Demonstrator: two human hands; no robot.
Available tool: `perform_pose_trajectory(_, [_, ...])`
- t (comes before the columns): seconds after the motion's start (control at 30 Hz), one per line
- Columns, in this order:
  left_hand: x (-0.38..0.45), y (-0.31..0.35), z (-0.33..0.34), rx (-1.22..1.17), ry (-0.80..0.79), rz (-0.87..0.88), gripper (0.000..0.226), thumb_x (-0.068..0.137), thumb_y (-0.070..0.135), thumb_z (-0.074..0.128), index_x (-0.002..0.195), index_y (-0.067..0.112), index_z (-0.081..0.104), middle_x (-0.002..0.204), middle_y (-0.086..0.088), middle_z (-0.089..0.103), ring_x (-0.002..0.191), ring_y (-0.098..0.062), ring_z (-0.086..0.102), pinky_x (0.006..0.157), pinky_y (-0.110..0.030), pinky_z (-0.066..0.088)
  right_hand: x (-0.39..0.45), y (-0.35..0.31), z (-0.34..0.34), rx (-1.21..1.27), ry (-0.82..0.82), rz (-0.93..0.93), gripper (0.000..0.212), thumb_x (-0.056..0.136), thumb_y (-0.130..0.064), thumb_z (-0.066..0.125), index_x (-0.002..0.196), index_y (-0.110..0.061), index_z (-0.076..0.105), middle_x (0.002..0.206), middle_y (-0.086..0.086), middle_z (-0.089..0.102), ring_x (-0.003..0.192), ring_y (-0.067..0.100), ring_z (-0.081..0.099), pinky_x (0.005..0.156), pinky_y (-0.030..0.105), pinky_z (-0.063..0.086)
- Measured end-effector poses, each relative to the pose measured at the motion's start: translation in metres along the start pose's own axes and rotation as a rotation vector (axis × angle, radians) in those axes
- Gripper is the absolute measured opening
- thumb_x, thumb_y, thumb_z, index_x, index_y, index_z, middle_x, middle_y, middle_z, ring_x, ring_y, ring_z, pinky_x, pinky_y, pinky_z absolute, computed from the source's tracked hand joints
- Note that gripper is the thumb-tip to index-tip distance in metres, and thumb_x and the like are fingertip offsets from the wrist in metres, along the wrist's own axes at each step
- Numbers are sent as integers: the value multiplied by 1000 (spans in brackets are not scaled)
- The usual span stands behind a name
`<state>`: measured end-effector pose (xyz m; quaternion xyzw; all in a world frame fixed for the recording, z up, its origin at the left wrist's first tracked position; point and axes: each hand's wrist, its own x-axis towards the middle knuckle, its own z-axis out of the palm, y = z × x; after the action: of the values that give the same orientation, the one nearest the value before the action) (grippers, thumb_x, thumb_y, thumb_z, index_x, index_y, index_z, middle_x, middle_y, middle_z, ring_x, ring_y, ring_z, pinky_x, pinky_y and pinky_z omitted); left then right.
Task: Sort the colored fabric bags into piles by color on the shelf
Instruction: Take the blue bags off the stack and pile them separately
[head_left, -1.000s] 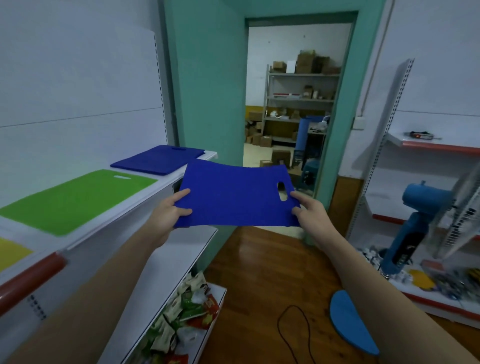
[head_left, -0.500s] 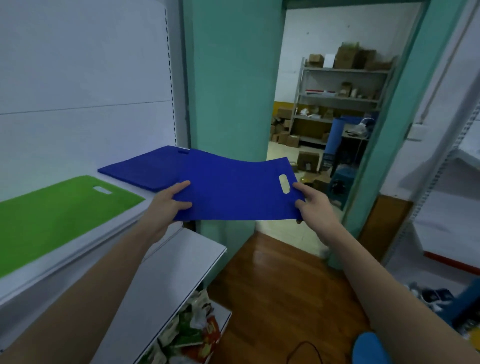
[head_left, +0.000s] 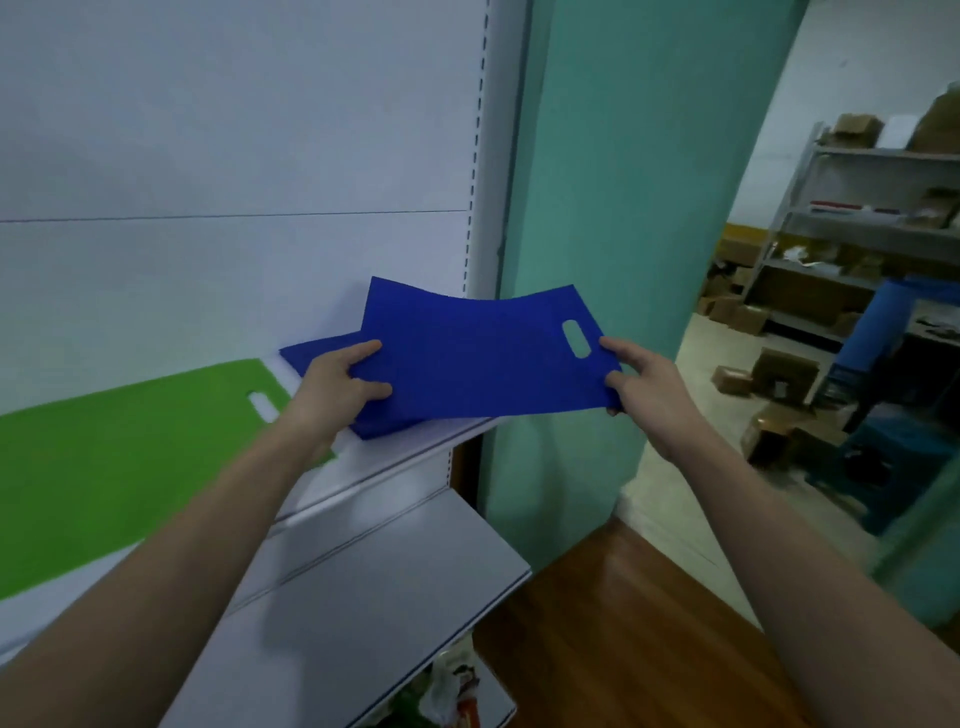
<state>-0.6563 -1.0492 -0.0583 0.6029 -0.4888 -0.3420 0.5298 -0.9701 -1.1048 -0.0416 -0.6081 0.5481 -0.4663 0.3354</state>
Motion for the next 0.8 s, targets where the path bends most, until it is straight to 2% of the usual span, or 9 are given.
perform_pose_trajectory(0.17, [6, -7, -9, 172, 204, -75, 67, 81, 3, 76, 143, 9, 50, 136, -10, 57, 112, -25, 62, 101, -39, 49, 70, 8, 37, -23, -145, -111, 48, 89, 10, 44, 131, -7, 57, 123, 5, 59, 59, 11, 56, 44, 16, 44])
perform_pose_trajectory(0.27, [4, -6, -3, 340, 299, -110, 68, 81, 6, 78, 142, 8, 49, 137, -10, 54, 117, -27, 59, 103, -37, 47, 102, 13, 56, -110, -244, -151, 47, 90, 8, 44, 133, -6, 56, 124, 4, 58, 56, 12, 53, 44, 16, 44])
perform_pose_trajectory(0.3, [5, -6, -1, 399, 319, -123, 68, 80, 8, 78, 142, 7, 50, 137, -11, 54, 117, -27, 58, 102, -36, 46, 110, 14, 61, -141, -270, -171, 46, 90, 8, 44, 133, -5, 56, 123, 3, 58, 62, 13, 55, 49, 16, 46])
perform_pose_trajectory(0.37, [6, -7, 4, 526, 338, -160, 67, 80, 13, 79, 141, 6, 52, 135, -13, 57, 117, -28, 58, 102, -36, 45, 123, 15, 69, -212, -309, -223, 44, 89, 8, 46, 131, -3, 58, 125, 7, 60, 85, 17, 59, 70, 20, 49])
perform_pose_trajectory(0.4, [6, -8, 6, 575, 342, -185, 66, 80, 15, 79, 139, 6, 53, 134, -14, 58, 117, -28, 58, 102, -34, 45, 128, 16, 73, -258, -323, -253, 44, 89, 7, 48, 129, -3, 59, 127, 10, 61, 96, 19, 58, 79, 23, 46])
perform_pose_trajectory(0.5, [6, -11, 14, 659, 362, -266, 60, 82, 19, 78, 135, 3, 55, 135, -13, 58, 118, -28, 56, 98, -30, 42, 144, 24, 82, -395, -383, -327, 43, 89, 0, 52, 132, -4, 59, 132, 12, 60, 112, 27, 57, 85, 25, 41])
perform_pose_trajectory(0.63, [8, -11, 23, 698, 407, -332, 44, 84, 23, 76, 123, 9, 63, 120, -16, 61, 117, -31, 57, 93, -31, 44, 155, 32, 87, -494, -438, -366, 40, 95, -5, 53, 135, -4, 55, 133, 17, 57, 113, 32, 57, 93, 33, 45])
perform_pose_trajectory(0.73, [10, -8, 29, 777, 420, -345, 55, 86, 30, 74, 133, 6, 58, 133, -13, 59, 120, -29, 55, 100, -32, 43, 160, 39, 84, -564, -407, -422, 36, 96, -10, 54, 132, -5, 58, 131, 18, 51, 112, 32, 54, 93, 35, 45])
perform_pose_trajectory(0.8, [9, -7, 32, 818, 416, -341, 55, 88, 32, 71, 135, 9, 57, 138, -13, 56, 125, -28, 52, 103, -32, 39, 162, 42, 82, -583, -382, -452, 37, 96, -15, 57, 132, -6, 58, 130, 18, 48, 118, 32, 49, 99, 37, 43])
